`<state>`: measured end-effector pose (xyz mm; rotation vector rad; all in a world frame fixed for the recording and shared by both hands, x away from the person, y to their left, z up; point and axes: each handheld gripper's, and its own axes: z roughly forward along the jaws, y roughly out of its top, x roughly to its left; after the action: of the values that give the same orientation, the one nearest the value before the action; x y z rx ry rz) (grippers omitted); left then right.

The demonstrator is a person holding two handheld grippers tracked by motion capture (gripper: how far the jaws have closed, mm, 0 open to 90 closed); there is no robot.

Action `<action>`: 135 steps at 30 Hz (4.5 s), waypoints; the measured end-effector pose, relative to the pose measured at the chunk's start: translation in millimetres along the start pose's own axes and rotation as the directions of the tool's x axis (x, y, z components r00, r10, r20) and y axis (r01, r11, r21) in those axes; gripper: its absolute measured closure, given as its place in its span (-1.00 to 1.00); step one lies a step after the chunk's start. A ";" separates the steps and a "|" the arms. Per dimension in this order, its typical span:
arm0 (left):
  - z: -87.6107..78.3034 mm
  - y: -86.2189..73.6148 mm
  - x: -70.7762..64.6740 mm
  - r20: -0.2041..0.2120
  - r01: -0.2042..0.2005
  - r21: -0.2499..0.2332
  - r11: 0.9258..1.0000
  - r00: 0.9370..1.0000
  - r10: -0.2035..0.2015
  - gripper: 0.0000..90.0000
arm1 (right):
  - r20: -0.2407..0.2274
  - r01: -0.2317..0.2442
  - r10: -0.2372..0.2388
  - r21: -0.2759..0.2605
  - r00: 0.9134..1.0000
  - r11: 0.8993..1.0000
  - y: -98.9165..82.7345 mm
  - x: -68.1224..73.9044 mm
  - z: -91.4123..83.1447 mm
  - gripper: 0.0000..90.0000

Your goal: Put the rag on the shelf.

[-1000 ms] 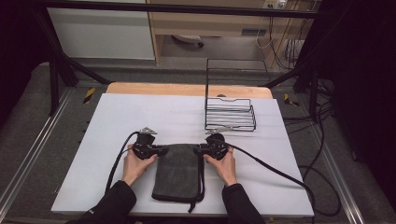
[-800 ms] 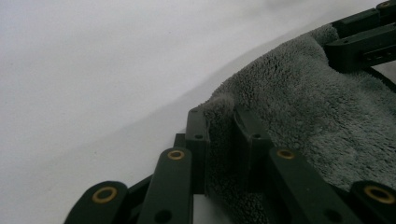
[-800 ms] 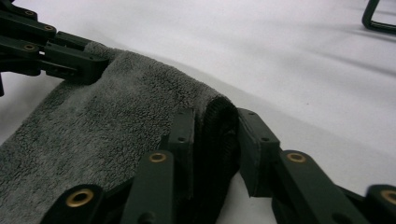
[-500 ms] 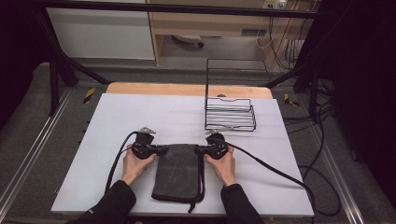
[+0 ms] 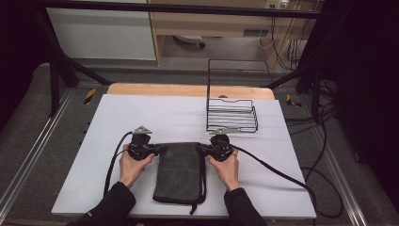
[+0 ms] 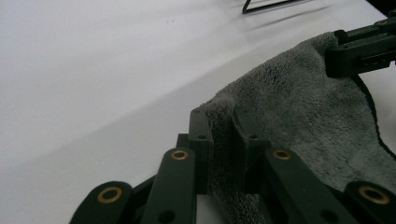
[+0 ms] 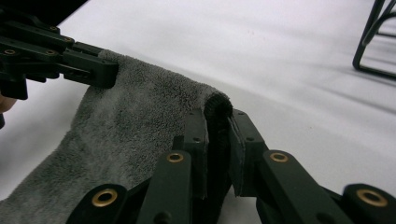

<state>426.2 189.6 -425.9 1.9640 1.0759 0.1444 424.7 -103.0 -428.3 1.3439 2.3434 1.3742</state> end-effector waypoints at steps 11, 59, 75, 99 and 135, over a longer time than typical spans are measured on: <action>-26.1 3.0 -13.7 -0.006 -0.045 -0.095 0.994 0.999 0.045 0.76 | -0.016 0.052 -0.054 -0.094 0.998 0.994 4.4 18.3 -26.2 0.77; -63.6 40.1 -81.1 -0.016 -0.170 -0.372 0.913 0.984 0.177 0.76 | 0.073 0.213 -0.201 -0.346 0.977 0.914 18.9 37.3 -111.1 0.78; -53.1 62.1 -99.4 -0.005 -0.180 -0.429 0.885 0.980 0.197 0.76 | 0.138 0.237 -0.197 -0.414 0.971 0.879 26.3 28.9 -137.8 0.78; -44.4 101.2 -123.5 0.011 -0.197 -0.516 0.833 0.972 0.236 0.76 | 0.214 0.261 -0.171 -0.523 0.962 0.812 38.4 18.8 -175.6 0.78; -32.4 172.2 -148.3 0.055 -0.154 -0.628 0.762 0.969 0.241 0.77 | 0.308 0.295 -0.112 -0.650 0.945 0.700 79.0 4.9 -219.3 0.78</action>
<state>427.7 58.6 -237.4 1.4447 0.6124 0.4241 365.2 -226.3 -239.6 0.9120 1.4945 1.6473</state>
